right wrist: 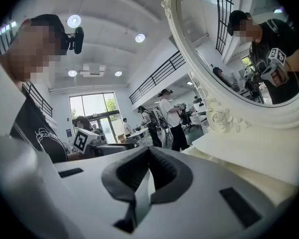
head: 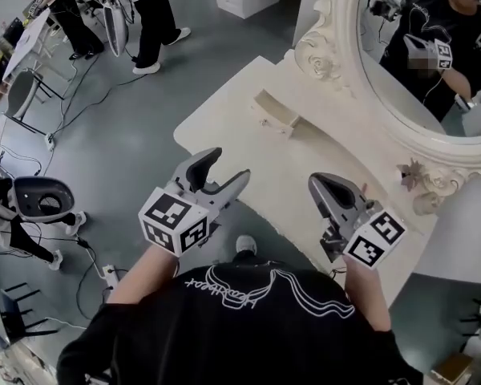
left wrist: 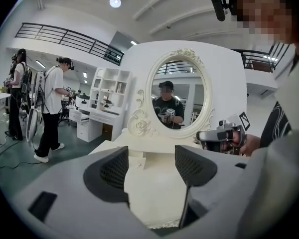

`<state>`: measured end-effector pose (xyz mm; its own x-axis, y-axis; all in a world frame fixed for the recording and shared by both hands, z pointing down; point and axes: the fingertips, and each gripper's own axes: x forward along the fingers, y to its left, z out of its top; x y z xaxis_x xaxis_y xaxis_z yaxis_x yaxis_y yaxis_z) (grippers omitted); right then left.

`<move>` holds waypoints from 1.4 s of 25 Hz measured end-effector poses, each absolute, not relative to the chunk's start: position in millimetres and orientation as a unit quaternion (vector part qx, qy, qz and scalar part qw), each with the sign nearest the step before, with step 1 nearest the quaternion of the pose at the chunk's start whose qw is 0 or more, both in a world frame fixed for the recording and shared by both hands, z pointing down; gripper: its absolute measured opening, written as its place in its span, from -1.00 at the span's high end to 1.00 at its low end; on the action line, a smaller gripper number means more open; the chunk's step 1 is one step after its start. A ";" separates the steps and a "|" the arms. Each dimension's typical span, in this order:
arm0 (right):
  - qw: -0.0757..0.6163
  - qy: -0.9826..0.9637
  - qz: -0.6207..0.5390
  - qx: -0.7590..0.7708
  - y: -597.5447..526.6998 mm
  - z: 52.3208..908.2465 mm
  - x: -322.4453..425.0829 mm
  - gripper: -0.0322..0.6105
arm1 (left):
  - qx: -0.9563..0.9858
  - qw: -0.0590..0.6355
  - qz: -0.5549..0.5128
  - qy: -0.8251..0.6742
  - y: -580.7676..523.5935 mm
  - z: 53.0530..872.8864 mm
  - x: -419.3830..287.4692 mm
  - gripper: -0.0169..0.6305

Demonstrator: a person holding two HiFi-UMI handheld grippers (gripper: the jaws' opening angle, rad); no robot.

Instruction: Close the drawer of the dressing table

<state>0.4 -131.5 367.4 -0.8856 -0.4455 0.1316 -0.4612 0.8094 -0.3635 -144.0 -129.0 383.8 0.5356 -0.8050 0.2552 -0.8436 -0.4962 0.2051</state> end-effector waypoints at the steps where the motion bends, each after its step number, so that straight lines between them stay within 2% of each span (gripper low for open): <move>1: 0.020 -0.950 0.197 0.240 -136.0 368.6 1.3 0.89 | 0.863 0.154 0.065 -0.477 -135.7 385.4 -143.1 0.05; 16: 0.025 -0.939 0.196 0.283 -156.0 373.6 7.9 0.89 | 0.868 0.122 0.123 -0.465 -194.3 431.1 -133.2 0.05; 35: 0.022 -0.909 0.233 0.345 -203.1 396.3 34.0 0.89 | 0.856 0.163 0.220 -0.438 -286.5 551.4 -123.0 0.06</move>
